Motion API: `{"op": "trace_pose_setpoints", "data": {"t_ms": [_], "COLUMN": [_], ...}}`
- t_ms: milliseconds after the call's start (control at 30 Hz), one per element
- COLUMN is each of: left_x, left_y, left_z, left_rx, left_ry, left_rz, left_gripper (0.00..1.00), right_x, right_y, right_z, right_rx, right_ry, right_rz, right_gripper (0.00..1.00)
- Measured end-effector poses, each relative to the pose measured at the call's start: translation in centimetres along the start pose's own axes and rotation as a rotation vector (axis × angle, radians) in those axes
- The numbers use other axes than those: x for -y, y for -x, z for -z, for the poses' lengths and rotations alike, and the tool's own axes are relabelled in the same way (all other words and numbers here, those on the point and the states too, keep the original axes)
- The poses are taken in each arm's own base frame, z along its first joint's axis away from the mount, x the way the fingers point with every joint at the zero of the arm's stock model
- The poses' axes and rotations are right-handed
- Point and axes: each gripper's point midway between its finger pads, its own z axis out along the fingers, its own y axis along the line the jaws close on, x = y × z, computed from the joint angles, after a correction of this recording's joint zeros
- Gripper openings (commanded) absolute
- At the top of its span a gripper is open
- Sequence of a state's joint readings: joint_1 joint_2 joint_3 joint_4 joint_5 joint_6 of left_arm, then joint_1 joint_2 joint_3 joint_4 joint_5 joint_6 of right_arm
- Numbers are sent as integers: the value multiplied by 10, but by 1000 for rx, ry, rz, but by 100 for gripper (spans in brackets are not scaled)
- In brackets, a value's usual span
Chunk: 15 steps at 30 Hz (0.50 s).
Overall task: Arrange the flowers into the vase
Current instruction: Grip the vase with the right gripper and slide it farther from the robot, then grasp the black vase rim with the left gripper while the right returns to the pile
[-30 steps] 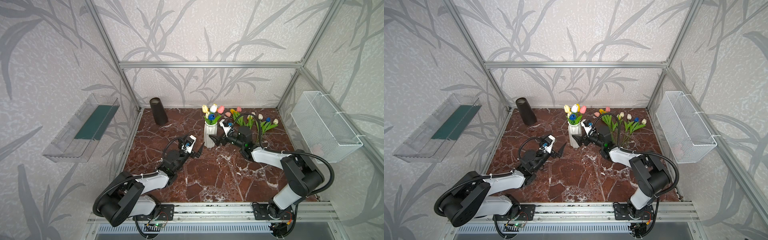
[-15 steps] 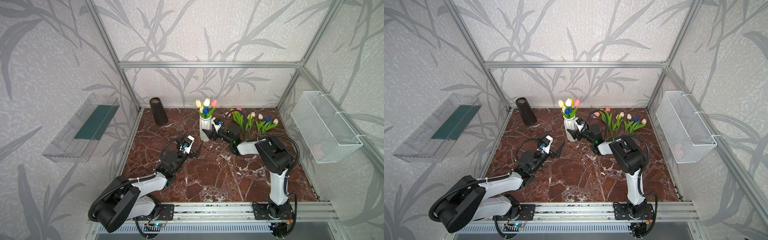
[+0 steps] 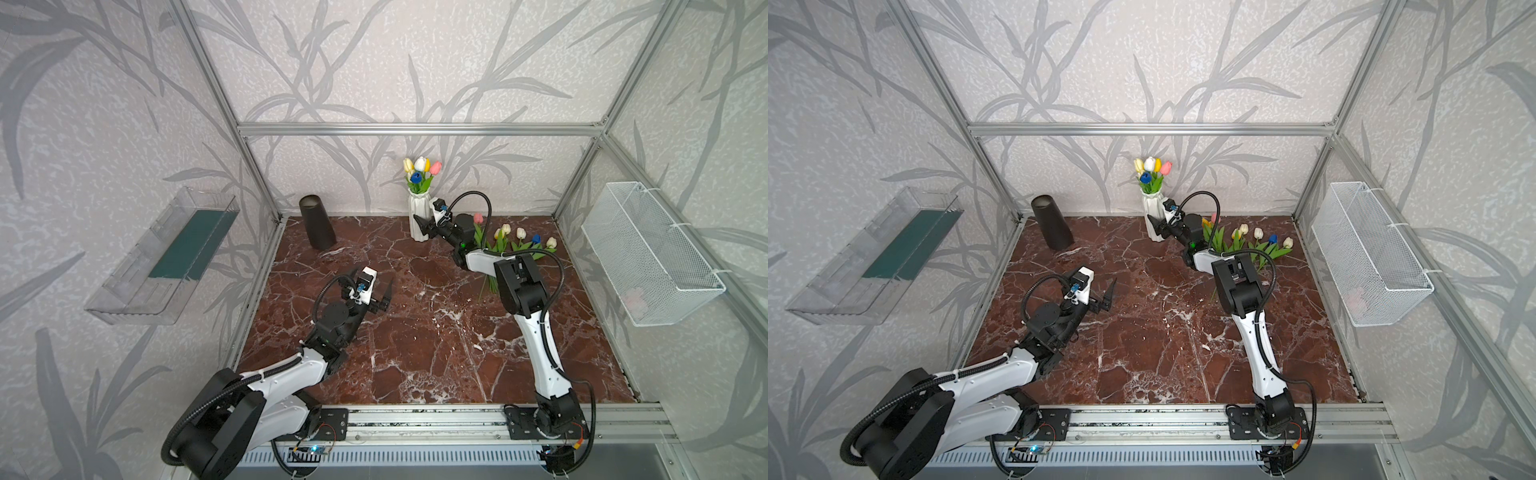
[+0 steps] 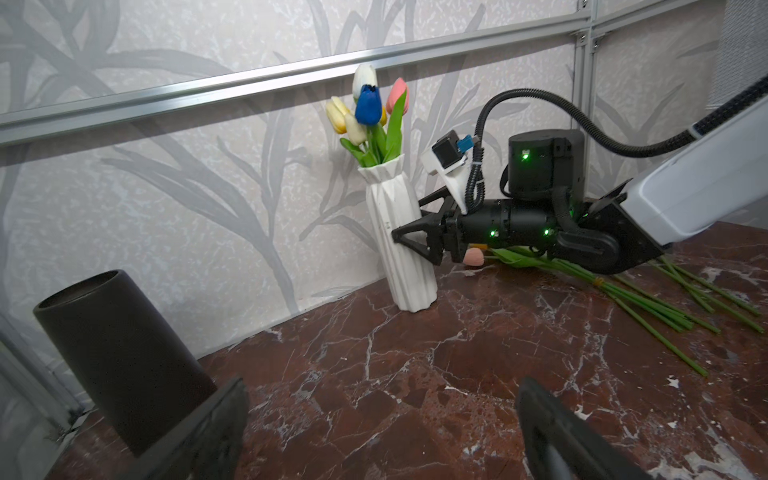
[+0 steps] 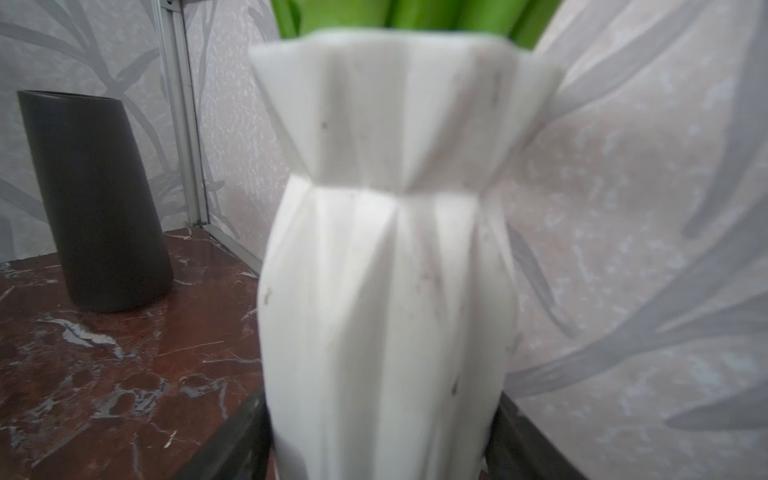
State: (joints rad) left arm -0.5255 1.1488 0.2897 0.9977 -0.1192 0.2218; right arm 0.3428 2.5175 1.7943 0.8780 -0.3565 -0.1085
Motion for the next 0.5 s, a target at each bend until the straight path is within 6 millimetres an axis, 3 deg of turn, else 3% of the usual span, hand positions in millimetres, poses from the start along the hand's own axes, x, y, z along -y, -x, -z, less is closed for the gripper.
{"op": "trace_pose_setpoints", "data": {"t_ms": [100, 200, 400, 500], "left_x": [-23, -58, -152, -198], "left_y": [-13, -28, -39, -54], "left_z": [-3, -10, -33, -49], "left_rx": [-48, -120, -191, -231], "left_ry": [81, 195, 446, 539], "left_rz": [13, 33, 117, 139], "left_gripper": [99, 99, 100, 99], "right_x": [8, 6, 3, 0], "right_y": [-2, 0, -6, -12], "right_z": [-1, -1, 6, 13], "right_rx": [-3, 4, 19, 15], "right_ry": [-7, -5, -9, -9], "right_rz": [-8, -7, -14, -31], "right_gripper": [77, 89, 99, 99]}}
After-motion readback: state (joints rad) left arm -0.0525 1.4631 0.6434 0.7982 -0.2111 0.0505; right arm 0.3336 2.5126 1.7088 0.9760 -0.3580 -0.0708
